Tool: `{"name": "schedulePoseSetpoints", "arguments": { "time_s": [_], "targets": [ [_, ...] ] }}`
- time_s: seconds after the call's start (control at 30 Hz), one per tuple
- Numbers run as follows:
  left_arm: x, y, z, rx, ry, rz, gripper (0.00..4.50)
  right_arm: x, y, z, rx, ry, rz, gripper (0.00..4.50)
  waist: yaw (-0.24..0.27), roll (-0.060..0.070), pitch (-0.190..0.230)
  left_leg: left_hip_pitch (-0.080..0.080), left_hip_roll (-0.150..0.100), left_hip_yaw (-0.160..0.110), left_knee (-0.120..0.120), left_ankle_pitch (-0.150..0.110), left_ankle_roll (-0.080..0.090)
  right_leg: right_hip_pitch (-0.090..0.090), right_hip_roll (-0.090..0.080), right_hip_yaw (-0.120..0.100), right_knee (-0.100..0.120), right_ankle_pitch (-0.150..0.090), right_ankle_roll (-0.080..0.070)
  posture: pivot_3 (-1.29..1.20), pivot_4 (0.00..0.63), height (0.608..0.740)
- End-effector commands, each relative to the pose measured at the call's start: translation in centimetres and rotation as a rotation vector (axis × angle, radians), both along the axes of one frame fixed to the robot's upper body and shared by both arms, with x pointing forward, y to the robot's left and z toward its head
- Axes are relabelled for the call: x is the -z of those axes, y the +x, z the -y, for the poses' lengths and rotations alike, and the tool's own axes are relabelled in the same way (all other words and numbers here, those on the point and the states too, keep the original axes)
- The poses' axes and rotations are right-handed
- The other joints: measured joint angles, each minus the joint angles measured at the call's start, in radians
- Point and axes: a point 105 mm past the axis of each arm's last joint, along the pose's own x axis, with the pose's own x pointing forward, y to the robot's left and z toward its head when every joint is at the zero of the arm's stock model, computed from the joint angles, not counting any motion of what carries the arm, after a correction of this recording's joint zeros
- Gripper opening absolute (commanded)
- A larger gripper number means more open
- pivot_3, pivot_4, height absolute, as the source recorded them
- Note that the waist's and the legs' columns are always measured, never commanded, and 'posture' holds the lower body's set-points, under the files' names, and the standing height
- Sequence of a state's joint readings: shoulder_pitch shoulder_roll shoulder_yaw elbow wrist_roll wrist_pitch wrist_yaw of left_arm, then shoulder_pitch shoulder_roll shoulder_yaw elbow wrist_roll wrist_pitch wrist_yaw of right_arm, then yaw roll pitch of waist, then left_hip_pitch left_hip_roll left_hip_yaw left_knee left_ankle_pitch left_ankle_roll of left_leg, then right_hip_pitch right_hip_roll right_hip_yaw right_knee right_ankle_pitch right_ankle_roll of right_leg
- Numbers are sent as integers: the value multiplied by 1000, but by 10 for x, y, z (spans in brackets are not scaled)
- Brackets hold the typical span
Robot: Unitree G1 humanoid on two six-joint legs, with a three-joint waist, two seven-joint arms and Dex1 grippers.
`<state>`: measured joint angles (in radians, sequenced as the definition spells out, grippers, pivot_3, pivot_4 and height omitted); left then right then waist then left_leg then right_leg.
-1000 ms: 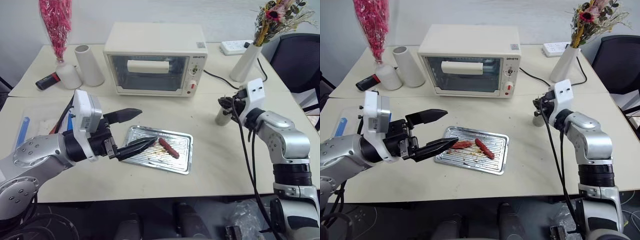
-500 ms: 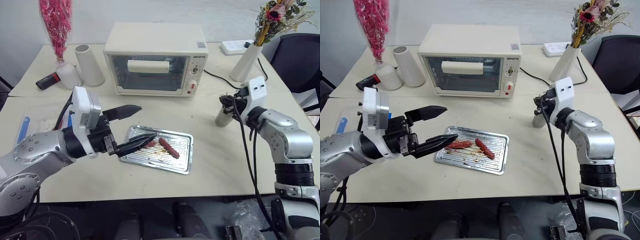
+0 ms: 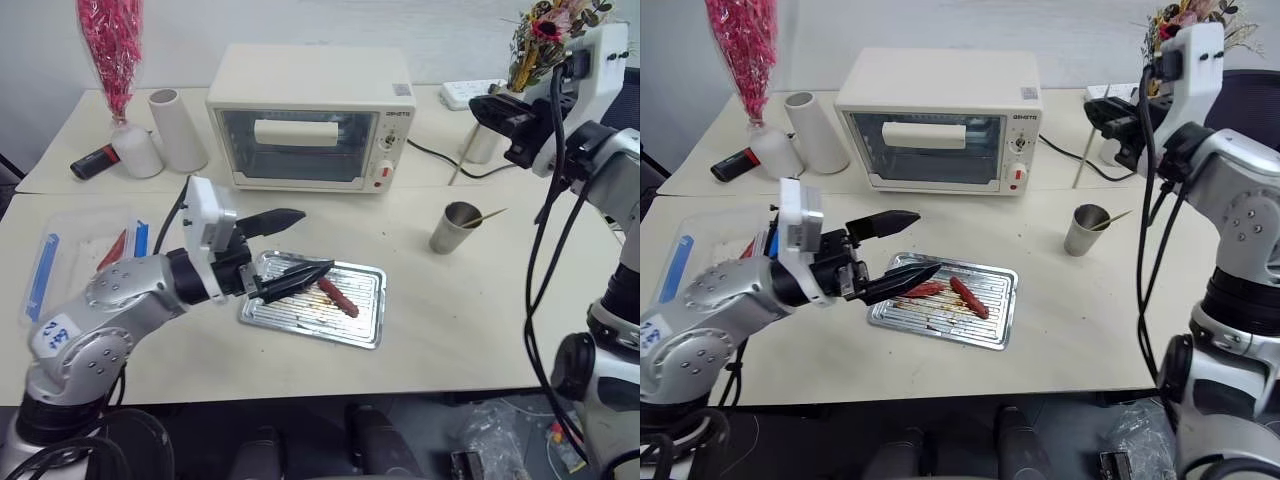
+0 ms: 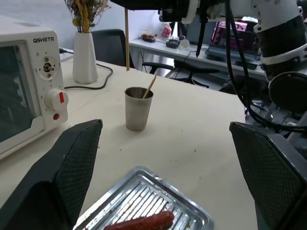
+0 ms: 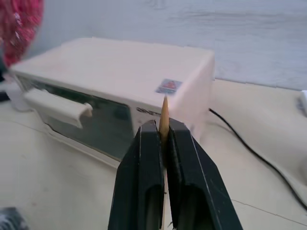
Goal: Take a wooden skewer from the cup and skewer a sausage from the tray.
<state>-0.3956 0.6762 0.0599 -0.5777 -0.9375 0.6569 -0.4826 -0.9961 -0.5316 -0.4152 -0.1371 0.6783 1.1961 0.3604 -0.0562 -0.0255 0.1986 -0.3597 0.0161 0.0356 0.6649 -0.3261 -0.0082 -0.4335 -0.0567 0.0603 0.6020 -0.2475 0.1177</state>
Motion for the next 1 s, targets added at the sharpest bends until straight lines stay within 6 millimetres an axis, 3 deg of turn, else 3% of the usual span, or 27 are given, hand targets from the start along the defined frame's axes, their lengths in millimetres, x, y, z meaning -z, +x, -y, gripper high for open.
{"name": "schedulePoseSetpoints", "arguments": {
  "time_s": [0.03, 0.23, 0.37, 1.0],
  "targets": [
    [-12, 9, 7, -24, -54, 83, 4500, -10, -5, -18, -82, 237, -67, 54, 1, 0, 0, 0, 0, 0, 0, 0, 0, -1, 0, 0, 1, 0, 0, 0, 150, 740],
    [-9, 27, 15, -93, -113, 100, 4500, 33, 1, -56, -162, 516, -323, 54, 3, 1, -2, -13, 2, -2, 1, 2, 0, -14, -5, -2, 10, 1, 0, 0, 150, 740],
    [-3, 39, 12, -153, -130, 99, 4500, 52, -1, -66, -151, 576, -419, 54, 4, 1, -2, -17, 1, -1, 1, 2, 0, -17, -6, -3, 8, 1, 1, 0, 150, 740],
    [16, 53, 26, -158, -81, 115, 4500, 49, -6, -93, -201, 836, -552, 54, -7, 1, -2, -16, 0, -1, 0, 2, 2, -16, -5, -3, 7, 1, 1, 0, 150, 740]
  ]
}}
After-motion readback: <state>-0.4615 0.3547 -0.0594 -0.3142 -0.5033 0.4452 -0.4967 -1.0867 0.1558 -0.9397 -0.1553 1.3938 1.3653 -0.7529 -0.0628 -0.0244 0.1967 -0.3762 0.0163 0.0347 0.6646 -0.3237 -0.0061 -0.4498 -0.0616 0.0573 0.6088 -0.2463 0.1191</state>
